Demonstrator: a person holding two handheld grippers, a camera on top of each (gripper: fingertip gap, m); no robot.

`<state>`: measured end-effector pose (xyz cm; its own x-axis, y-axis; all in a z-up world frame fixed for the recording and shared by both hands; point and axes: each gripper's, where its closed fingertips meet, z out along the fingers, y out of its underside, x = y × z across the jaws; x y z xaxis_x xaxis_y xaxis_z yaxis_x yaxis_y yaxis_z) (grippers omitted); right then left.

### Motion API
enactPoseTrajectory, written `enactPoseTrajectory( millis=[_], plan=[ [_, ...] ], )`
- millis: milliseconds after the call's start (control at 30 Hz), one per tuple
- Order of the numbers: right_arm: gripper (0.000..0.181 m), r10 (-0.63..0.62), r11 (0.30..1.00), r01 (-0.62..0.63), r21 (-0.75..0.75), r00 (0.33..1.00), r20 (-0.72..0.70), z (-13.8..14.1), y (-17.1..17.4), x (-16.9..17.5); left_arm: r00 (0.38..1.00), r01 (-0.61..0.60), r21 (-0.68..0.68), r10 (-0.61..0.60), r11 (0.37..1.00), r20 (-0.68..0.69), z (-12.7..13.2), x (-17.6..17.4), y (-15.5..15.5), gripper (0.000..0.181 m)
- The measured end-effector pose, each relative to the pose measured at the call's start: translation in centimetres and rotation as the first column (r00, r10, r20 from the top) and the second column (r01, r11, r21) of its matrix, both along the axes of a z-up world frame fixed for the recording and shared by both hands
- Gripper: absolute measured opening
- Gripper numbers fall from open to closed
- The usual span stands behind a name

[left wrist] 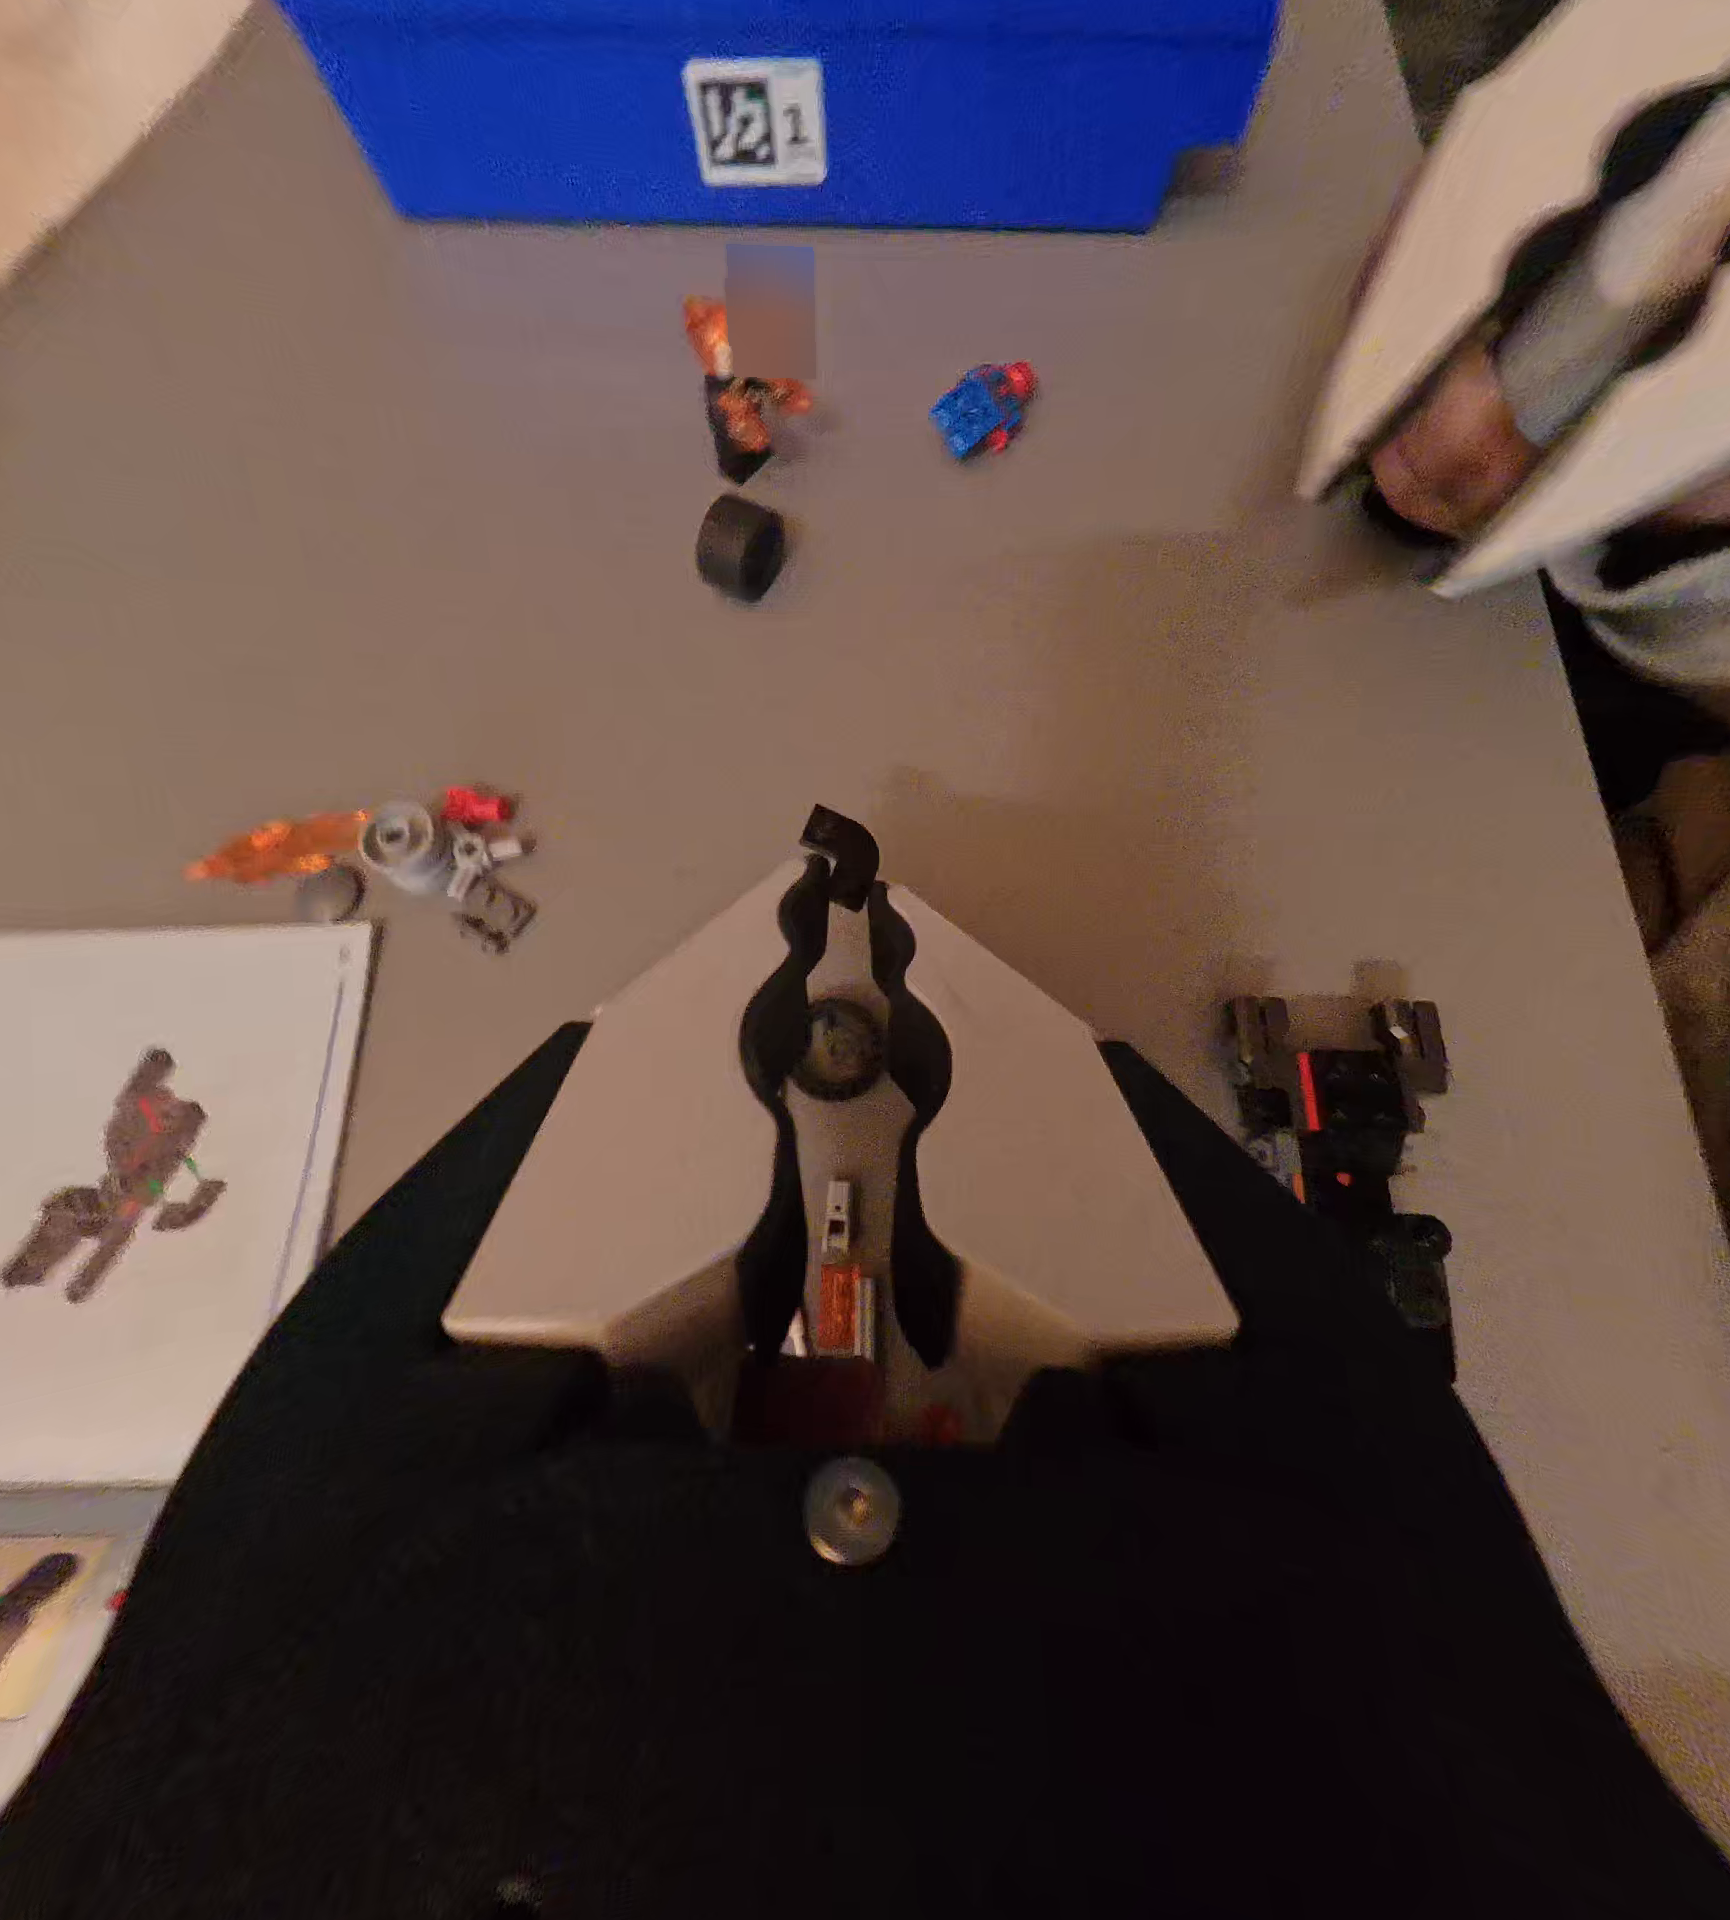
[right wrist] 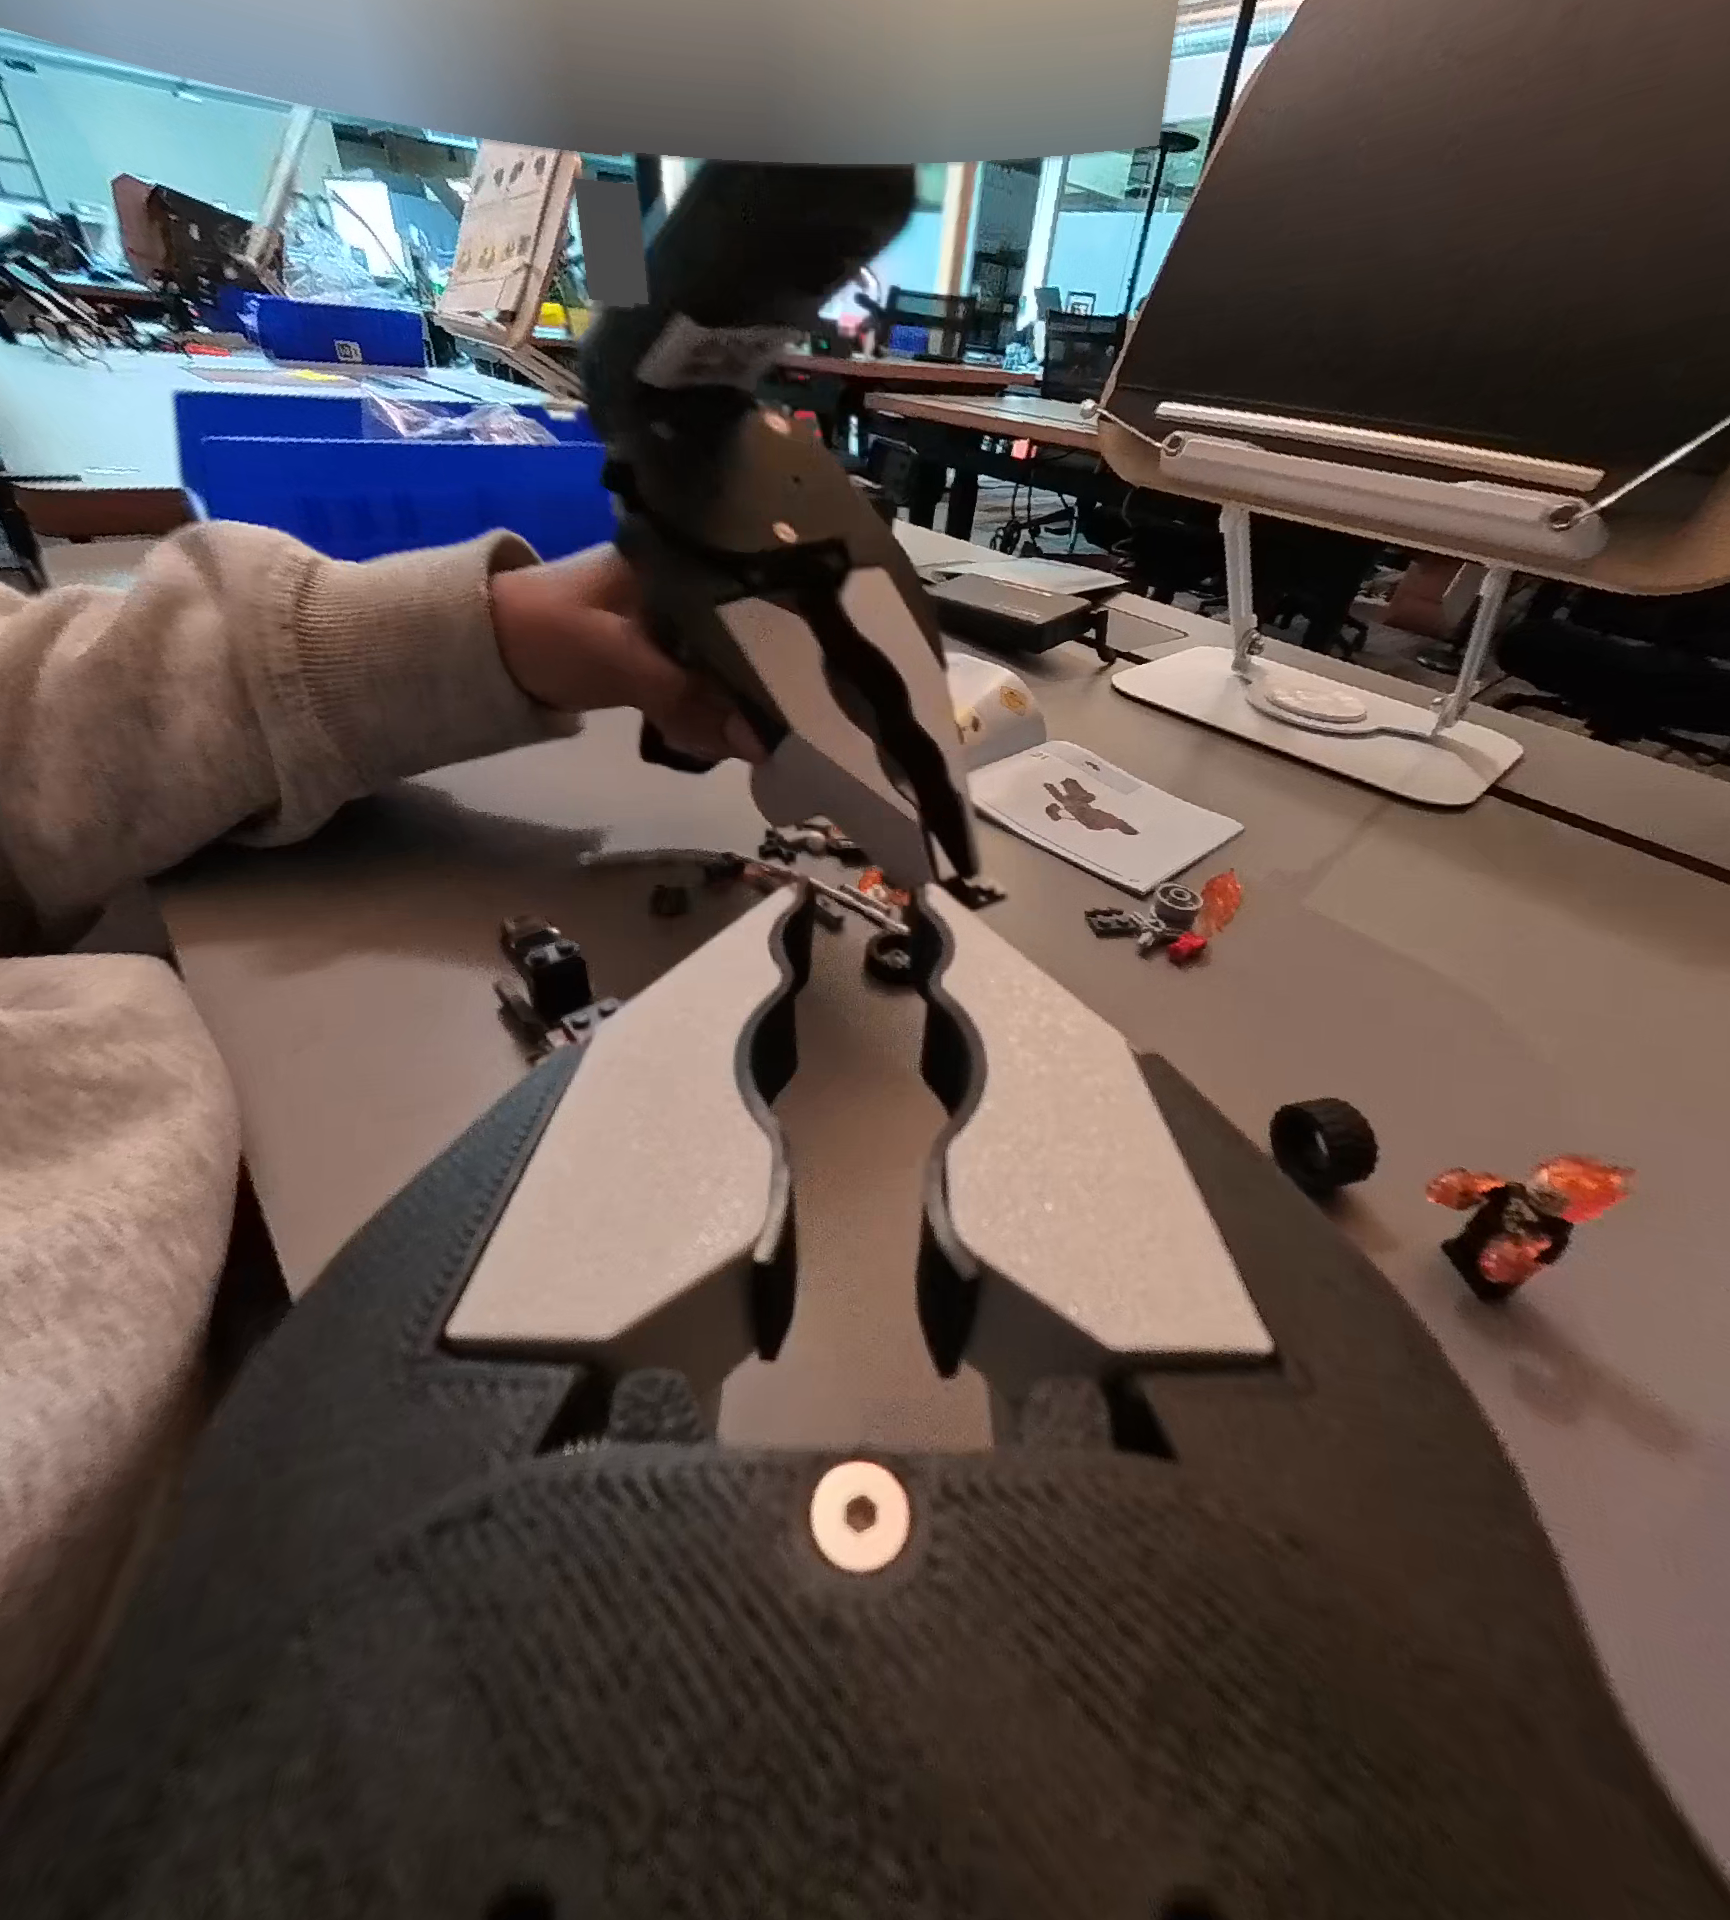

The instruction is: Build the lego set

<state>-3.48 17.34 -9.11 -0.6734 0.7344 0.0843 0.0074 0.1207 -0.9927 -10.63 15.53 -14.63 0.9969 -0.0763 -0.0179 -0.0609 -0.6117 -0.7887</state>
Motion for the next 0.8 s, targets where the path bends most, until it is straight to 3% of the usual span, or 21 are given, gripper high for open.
enactPoseTrajectory(
  millis=[133,267,467,800],
  plan=[
    [0.02,-0.04,0.993,0.034,0.113,0.998,0.051,-1.5,1.1,-0.3,0.987,0.082,0.035,-0.077,0.996,-0.141,1.0,2.5,0.5,0.005],
    [0.025,-0.072,0.964,0.046,0.261,0.993,0.089,-3.5,0.7,-0.7,0.953,0.142,-0.02,-0.143,0.99,-0.266,0.3,4.0,0.9,0.006],
    [0.022,-0.173,0.816,0.162,0.554,0.984,-0.032,-5.7,0.9,-1.4,0.93,0.197,-0.1,-0.218,0.975,-0.297,-1.2,5.9,1.6,0.005],
    [0.017,-0.139,0.813,0.102,0.574,0.99,0.02,-7.0,0.0,-1.2,0.92,0.23,-0.124,-0.257,0.965,-0.294,-2.0,6.9,1.9,0.005]
  ],
)
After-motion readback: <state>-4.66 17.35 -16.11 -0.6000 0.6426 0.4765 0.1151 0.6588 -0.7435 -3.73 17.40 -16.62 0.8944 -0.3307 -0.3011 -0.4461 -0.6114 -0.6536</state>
